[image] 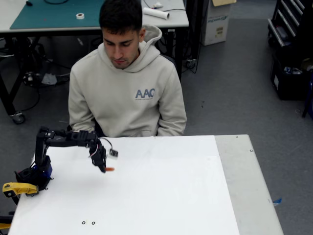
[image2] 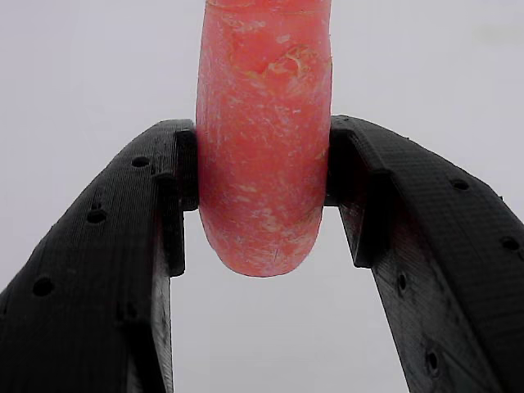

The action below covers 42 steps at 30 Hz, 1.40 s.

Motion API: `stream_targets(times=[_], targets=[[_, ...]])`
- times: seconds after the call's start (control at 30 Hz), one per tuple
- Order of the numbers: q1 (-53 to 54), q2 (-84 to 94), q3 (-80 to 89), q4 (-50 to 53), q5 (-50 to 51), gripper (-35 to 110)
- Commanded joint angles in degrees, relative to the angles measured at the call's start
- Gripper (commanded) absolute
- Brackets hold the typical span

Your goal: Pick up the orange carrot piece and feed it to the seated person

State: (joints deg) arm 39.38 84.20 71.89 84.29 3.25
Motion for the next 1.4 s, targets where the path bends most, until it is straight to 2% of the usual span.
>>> stream_targets(times=[0.0,0.33,0.87,1.13,1.37], targets=[[-3.16,12.22,-10.55,1.67,0.53,-3],[-10.46,18.54,-31.55,0.97,-2.64,-3],[-10.99,18.46,-45.97,0.88,-34.72,-3],[-22.85,12.22,-54.05,0.88,-49.66,-3],[-28.65,0.70,-68.99,0.88,-62.05,-3]])
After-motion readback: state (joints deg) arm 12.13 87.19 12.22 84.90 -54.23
